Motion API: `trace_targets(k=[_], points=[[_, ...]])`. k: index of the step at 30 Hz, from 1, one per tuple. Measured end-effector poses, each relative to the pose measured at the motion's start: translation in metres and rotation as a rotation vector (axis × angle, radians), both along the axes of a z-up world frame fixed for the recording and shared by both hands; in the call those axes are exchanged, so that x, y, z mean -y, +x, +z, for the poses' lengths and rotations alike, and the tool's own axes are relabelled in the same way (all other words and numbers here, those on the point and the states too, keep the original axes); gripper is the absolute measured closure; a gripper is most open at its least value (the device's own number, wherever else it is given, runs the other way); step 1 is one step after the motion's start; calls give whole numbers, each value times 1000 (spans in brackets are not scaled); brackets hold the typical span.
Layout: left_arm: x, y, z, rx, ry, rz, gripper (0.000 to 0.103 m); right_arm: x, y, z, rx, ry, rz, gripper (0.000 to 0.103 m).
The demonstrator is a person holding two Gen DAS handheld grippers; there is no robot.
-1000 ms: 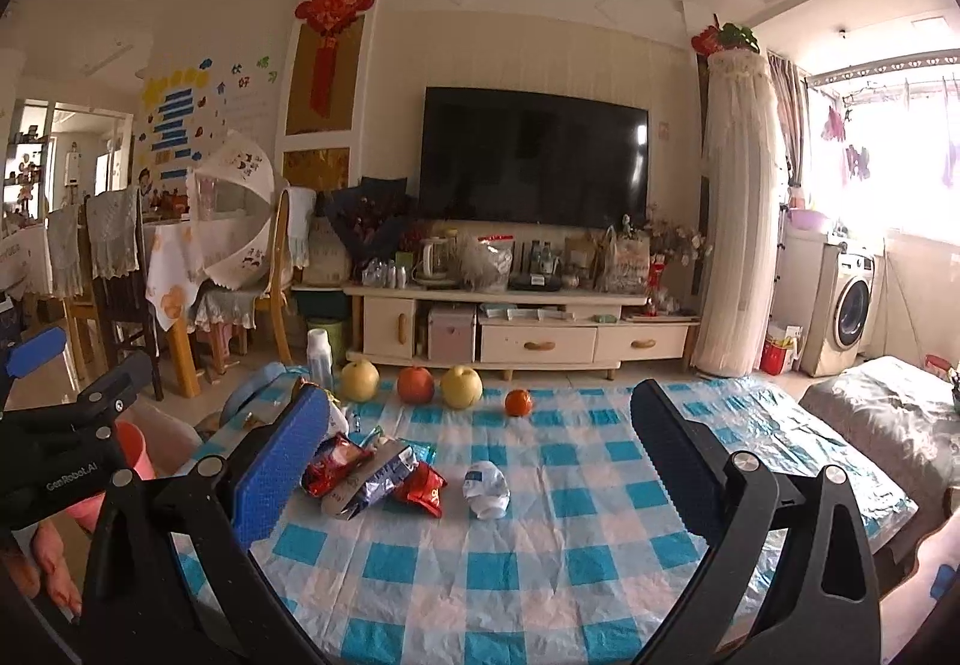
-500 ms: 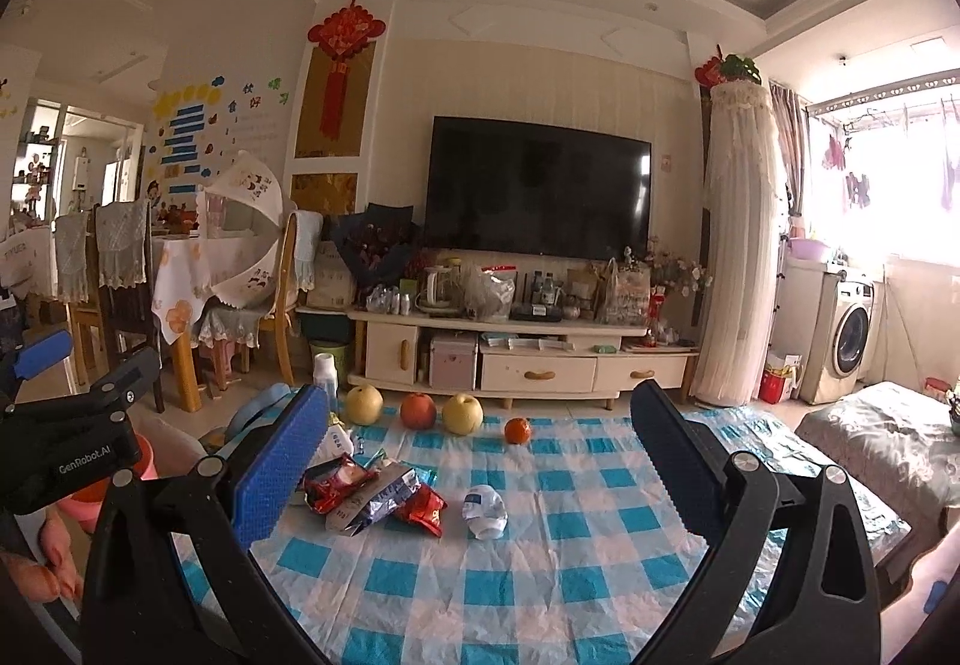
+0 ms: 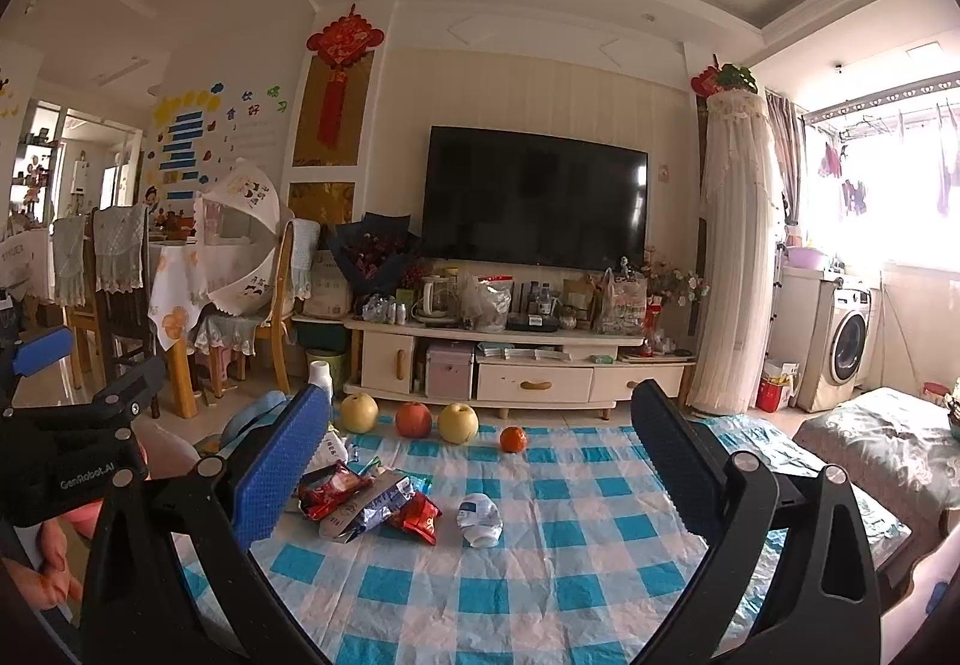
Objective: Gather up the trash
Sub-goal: 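Move the left tool to the white milk carton while the right tool approaches the white bag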
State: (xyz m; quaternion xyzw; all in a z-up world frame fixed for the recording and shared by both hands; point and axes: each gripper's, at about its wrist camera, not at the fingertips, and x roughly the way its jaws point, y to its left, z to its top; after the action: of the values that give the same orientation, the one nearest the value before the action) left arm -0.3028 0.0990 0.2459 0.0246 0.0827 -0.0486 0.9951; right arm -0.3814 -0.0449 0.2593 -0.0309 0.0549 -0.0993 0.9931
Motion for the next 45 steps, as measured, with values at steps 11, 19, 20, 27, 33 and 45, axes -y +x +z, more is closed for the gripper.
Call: trace_targets(k=[11, 19, 20, 27, 33, 45], points=[[10, 7, -12, 0, 36, -25, 3, 5, 21, -17, -43, 16, -2, 4], [22, 24, -35, -22, 100, -50, 3, 14, 45, -50, -91, 36, 53, 4], [24, 28, -40, -36, 113, -61, 3, 16, 53, -59, -124, 45, 77, 4], [37, 59, -83, -165, 196, -151, 4, 53, 100, -124, -354, 246, 123, 4], [48, 95, -119, -272, 261, -178, 4, 97, 137, -174, -494, 377, 63, 4], [58, 188, -167, -526, 46, -294, 25, 144, 215, -215, -593, 607, 145, 4]])
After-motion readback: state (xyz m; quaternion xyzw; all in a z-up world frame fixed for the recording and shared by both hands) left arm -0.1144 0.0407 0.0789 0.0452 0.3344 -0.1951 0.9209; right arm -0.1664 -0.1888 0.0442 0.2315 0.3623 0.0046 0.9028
